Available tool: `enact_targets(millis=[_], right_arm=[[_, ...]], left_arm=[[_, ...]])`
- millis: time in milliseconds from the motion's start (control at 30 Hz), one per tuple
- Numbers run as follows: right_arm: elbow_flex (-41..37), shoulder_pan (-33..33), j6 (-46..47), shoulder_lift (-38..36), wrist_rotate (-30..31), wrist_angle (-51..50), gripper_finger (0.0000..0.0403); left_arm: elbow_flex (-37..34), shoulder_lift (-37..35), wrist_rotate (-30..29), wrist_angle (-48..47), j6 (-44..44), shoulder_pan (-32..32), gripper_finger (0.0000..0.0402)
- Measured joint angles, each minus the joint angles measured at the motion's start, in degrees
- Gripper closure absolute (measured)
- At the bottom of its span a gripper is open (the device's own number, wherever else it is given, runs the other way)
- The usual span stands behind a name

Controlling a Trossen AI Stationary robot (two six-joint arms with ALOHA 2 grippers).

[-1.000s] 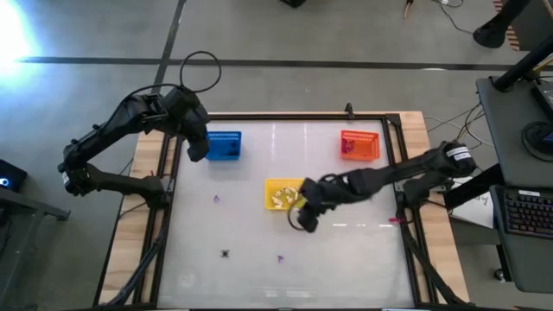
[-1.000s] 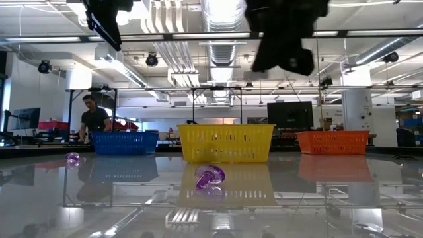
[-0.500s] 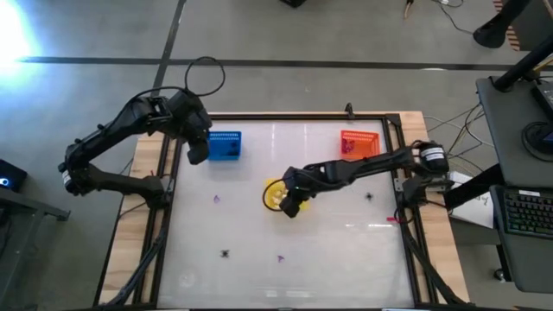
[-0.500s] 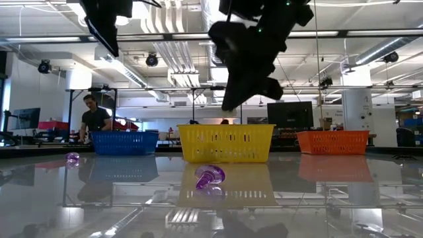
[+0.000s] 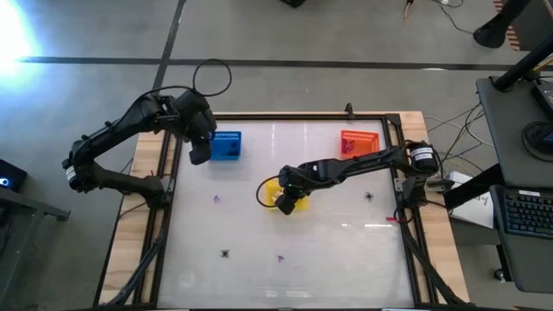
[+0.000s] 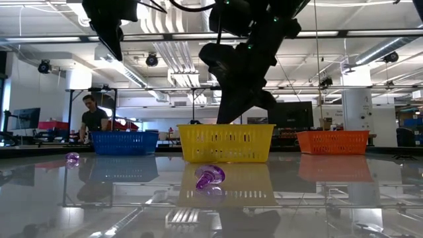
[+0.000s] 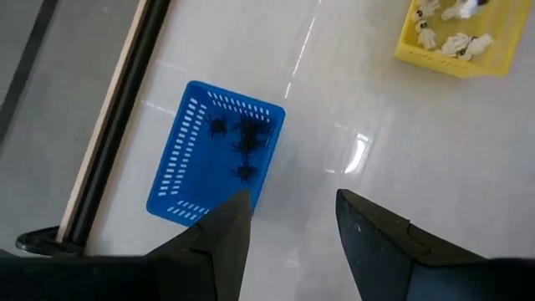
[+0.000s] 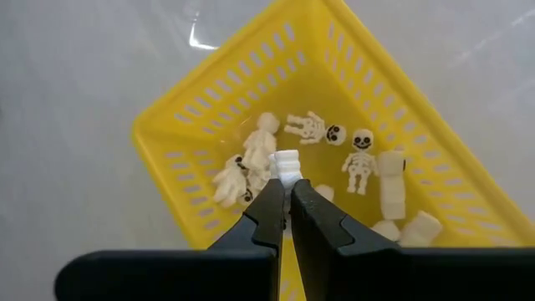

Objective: Sort Halloween decoration
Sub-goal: Put the white skeleton toy into the yellow bin

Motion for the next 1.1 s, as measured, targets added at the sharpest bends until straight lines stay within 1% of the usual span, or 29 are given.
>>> enact_targets(millis=[200,300,600,667,800,967,1100], right_arm=[[0.00,0.04,1.94,-0.06,-0.43,0.00,0.0390],[0.00,0.04,1.94,-0.09,-1.74,-0.12,0.0390],[0.01,-0.15,1.83,-0.11,-0.89,-2.97,0.0390],[0.36,-0.17,1.03,-0.13,-1.28,-3.05,0.0390],[1.45,-0.17,-4.64,-0.13,-1.15,-2.94,0.0390],[3.00,-0.62,-4.44,-0.13,-1.93,-3.98,0.0390],[3.19,-1.19,-3.66,-0.13,-1.22,-4.53,0.0390]], left_arm=[[0.00,-0.17,0.02,-0.22,0.02,-0.01,0.0242],[0.00,-0.17,0.03,-0.31,0.02,0.00,0.0242],[0.00,-0.17,0.03,-0.59,0.02,0.00,0.0242],[0.01,-0.17,0.03,-0.60,0.01,0.00,0.0242],[0.03,-0.15,0.03,-0.61,0.02,0.00,0.0242],[0.03,-0.13,0.05,-0.59,0.66,0.00,0.0242],[0.03,-0.13,0.05,-0.61,0.66,-0.01,0.0242]])
